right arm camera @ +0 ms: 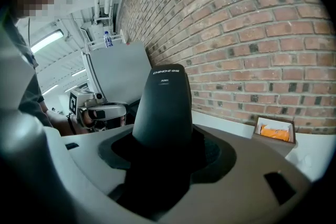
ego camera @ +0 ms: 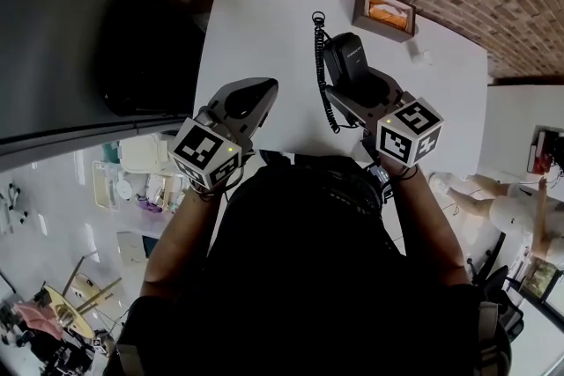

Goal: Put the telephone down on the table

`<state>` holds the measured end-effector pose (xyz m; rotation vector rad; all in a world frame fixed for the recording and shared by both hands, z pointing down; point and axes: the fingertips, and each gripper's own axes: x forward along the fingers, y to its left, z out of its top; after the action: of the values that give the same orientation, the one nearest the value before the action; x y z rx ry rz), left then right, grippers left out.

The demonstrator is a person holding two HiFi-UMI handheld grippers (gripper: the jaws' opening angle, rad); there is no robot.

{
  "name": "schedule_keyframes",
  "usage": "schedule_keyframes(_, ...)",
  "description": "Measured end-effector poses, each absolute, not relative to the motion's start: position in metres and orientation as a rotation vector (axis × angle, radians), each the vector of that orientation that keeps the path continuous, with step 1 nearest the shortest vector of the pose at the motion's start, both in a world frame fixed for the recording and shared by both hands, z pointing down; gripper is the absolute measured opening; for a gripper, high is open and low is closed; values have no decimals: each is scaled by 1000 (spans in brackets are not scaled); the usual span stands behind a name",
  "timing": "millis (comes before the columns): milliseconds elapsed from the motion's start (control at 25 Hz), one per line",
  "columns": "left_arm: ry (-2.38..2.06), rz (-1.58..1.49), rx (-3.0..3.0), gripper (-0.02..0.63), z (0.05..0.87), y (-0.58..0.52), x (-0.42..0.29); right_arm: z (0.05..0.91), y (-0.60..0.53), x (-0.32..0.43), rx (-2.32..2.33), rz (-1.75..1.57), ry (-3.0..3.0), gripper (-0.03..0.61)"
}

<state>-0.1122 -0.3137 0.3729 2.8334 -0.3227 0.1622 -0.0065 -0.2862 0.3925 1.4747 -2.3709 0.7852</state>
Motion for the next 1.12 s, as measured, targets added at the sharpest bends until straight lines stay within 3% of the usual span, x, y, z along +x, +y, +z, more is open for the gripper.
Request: schedule_keyframes(1120,-413,397,2698,8,475,-335,-96,537,-331,-4,1131,948,-2259,273)
